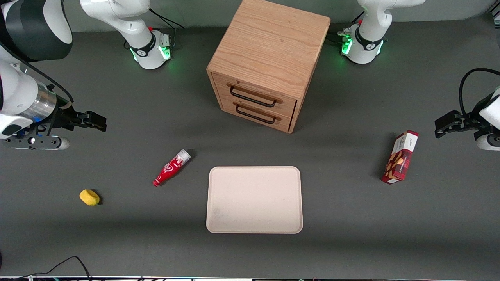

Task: Place coke bottle on tray
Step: 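Move the right gripper down over the red Coca-Cola bottle's body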

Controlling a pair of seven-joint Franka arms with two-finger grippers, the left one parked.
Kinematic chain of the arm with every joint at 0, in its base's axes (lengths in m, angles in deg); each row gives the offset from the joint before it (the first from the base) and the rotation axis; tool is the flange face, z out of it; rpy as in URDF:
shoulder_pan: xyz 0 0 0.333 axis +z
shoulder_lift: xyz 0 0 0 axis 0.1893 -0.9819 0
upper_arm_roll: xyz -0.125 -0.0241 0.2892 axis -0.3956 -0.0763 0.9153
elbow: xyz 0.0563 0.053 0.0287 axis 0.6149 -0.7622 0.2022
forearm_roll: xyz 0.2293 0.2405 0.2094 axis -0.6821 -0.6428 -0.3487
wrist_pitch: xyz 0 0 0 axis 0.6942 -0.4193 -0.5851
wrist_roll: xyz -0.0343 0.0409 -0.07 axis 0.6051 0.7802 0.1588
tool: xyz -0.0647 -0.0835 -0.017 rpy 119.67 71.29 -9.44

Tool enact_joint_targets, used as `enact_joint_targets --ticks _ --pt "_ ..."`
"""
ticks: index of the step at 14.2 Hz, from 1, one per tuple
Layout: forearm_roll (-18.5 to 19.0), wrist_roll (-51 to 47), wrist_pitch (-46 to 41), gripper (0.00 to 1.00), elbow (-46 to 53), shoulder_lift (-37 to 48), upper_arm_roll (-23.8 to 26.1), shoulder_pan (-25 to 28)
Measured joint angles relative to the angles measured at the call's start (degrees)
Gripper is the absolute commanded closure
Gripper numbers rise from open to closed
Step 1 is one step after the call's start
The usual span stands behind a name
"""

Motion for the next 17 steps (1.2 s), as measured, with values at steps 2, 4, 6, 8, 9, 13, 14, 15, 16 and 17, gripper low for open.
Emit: enact_joint_targets --ticks 2,4,6,8,9,13,14,15,16,17 --pt "0.0 0.0 0.0 0.00 0.0 -0.1 -0.5 0.6" --pt "-0.1 0.2 0.0 0.00 0.1 -0.1 -1.7 1.6" --pt "-0.1 0.2 0.0 0.00 0.2 -0.1 -2.0 2.0" --pt "-0.2 -1.5 -0.1 0.00 0.0 -0.4 -1.7 2.7" --pt "-0.2 -2.4 -0.2 0.00 -0.1 -0.9 -1.1 3.0" --pt "-0.3 -11.1 2.2 0.00 -0.2 -6.2 4.2 3.9" --pt "-1.0 -12.0 4.4 0.00 -0.4 -8.0 5.0 4.1" --pt "-2.2 -12.5 7.2 0.00 -0.9 -9.8 5.5 4.1" --pt "-3.1 -13.6 10.5 0.00 -1.8 -11.6 5.8 4.1" --pt "-3.7 -16.0 14.1 0.00 -2.9 -13.3 6.0 4.1"
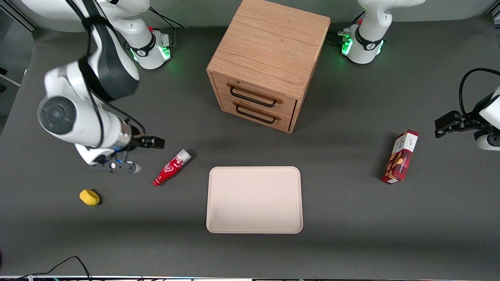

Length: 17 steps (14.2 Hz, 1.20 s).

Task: Place coke bottle on tray
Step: 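Move the right gripper down over the red Coca-Cola bottle's body, then close the right gripper around the Coca-Cola bottle's body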

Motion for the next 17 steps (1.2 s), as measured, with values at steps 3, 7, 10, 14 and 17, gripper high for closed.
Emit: enact_joint_targets --ticks 3,7,10,14,17 --pt "-0.1 -11.5 10.6 0.00 -4.2 -3.8 -0.1 -0.1" --pt "-0.1 -19.3 21.0 0.00 -12.3 -3.2 -0.5 -0.8" --pt "-0.1 -21.9 32.6 0.01 -23.0 -0.1 -0.9 -2.1" --pt "-0.1 -25.6 39.2 0.01 -28.3 0.3 -1.0 -2.3" --pt "3.1 -30.9 41.8 0.01 -28.8 -1.6 -1.0 -2.0"
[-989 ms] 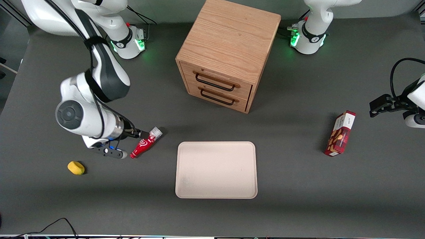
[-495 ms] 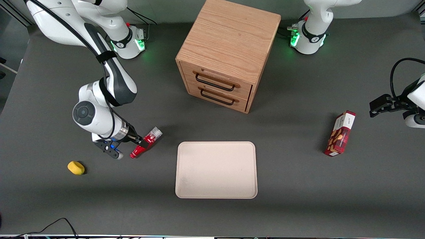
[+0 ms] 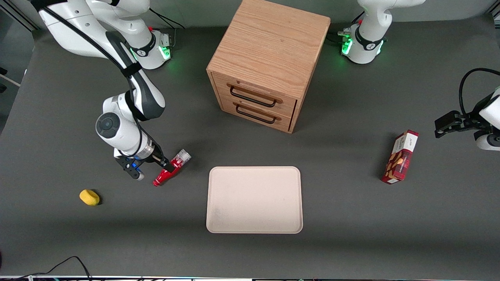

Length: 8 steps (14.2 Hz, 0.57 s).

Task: Place coke bottle on tray
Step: 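Close the right gripper around the Coca-Cola bottle's body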

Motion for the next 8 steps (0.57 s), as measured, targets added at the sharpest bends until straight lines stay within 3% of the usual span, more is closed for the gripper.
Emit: enact_joint_targets --ticks 3,8 --pt "3.9 -5.7 3.1 0.01 -0.1 -2.8 0.0 0.0" --pt "4.5 -9.0 5.3 0.01 0.0 -5.4 0.0 0.0"
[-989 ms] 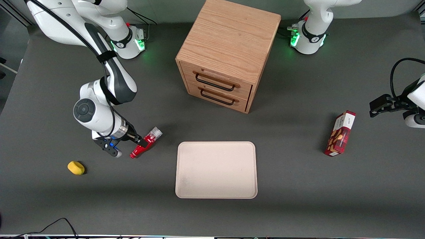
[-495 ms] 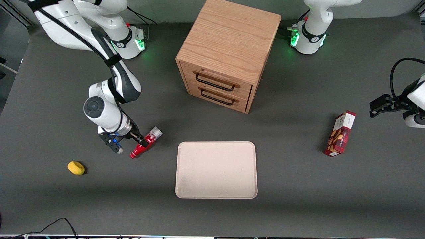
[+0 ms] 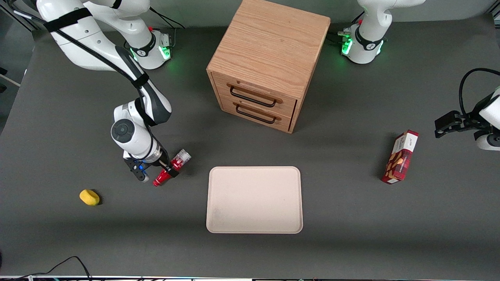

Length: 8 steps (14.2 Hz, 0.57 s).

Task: Place coke bottle on tray
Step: 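Close the right gripper around the Coca-Cola bottle's body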

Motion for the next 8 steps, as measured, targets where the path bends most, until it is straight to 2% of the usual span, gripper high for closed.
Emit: enact_joint_targets --ticks 2,5,7,8 --pt "0.7 -0.9 0.5 0.01 0.0 -0.5 0.0 0.0" --pt "5.1 -5.4 2.0 0.03 0.1 -1.9 0.0 0.0" --pt "6.4 -6.8 2.5 0.05 0.2 -2.8 0.1 0.0" --pt "6.4 -6.8 2.6 0.10 0.2 -3.0 0.1 0.0"
